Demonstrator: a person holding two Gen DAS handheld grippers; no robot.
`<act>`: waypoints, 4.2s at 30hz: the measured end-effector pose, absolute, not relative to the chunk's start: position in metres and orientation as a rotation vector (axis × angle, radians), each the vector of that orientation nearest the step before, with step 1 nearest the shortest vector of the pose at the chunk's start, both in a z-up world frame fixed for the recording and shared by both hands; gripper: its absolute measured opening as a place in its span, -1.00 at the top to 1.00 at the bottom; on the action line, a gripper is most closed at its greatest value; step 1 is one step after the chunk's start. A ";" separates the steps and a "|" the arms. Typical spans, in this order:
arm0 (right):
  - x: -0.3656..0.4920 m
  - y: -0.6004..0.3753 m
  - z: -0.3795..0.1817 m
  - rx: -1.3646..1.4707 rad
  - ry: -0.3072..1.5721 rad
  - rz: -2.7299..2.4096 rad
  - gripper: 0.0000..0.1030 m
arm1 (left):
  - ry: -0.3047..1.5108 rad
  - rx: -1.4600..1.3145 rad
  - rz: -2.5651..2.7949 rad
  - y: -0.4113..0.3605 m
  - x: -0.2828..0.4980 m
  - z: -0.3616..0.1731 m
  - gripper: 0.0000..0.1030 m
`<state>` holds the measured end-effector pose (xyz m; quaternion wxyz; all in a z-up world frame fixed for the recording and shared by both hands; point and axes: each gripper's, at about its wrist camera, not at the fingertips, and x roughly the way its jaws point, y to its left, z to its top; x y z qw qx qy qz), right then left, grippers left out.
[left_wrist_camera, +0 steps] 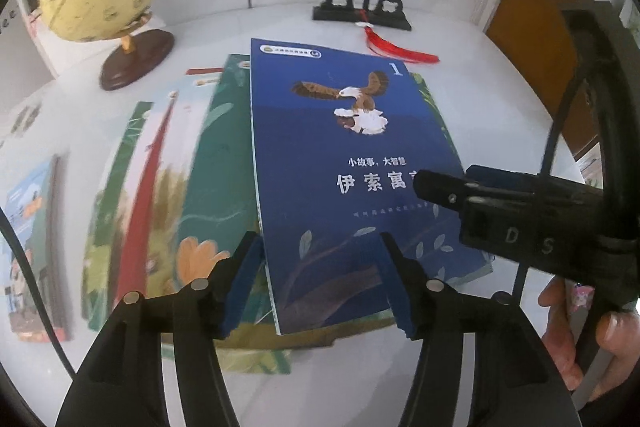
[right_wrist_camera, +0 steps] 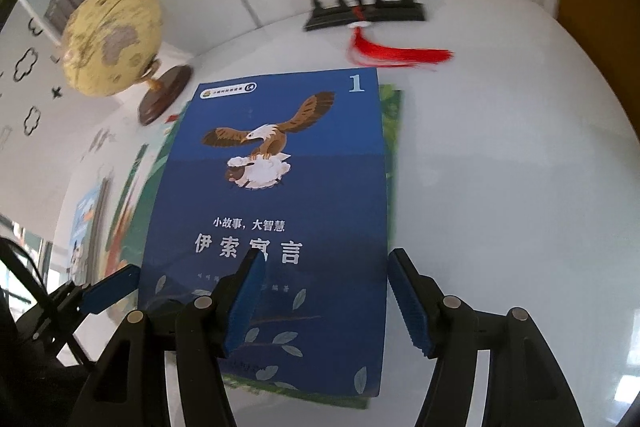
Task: Organize books
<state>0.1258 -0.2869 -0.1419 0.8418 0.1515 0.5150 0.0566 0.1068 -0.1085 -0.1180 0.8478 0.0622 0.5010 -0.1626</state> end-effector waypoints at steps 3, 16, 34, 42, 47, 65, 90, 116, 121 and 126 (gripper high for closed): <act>0.121 -0.268 -0.141 0.277 1.097 0.147 -0.22 | 1.058 0.138 -0.323 -0.096 0.095 -0.115 -0.07; 0.071 -0.242 -0.146 0.313 1.130 0.276 -0.22 | 1.131 -0.033 -0.301 -0.031 0.075 -0.122 -0.07; 0.046 -0.268 -0.176 0.636 1.165 0.368 0.05 | 1.197 -0.186 -0.375 -0.029 0.086 -0.134 -0.02; 0.043 -0.257 -0.161 0.562 1.130 0.385 0.57 | 1.144 -0.136 -0.396 -0.029 0.077 -0.120 0.52; 0.033 -0.248 -0.125 0.509 1.023 0.470 0.67 | 1.105 -0.079 -0.443 -0.025 0.070 -0.107 0.59; 0.047 -0.130 -0.098 0.074 0.942 0.355 0.70 | 0.981 0.024 -0.408 0.033 0.061 -0.077 0.60; 0.043 0.076 -0.039 -0.055 0.786 0.458 0.70 | 0.828 -0.005 -0.284 0.223 0.046 -0.023 0.60; 0.093 0.156 -0.106 -0.049 0.943 0.385 0.64 | 0.981 -0.085 -0.212 0.283 0.096 -0.108 0.58; 0.097 0.156 -0.109 -0.037 0.976 0.382 0.62 | 0.997 -0.073 -0.200 0.281 0.097 -0.109 0.48; 0.097 0.156 -0.111 -0.042 1.006 0.382 0.58 | 1.028 -0.056 -0.146 0.283 0.098 -0.113 0.37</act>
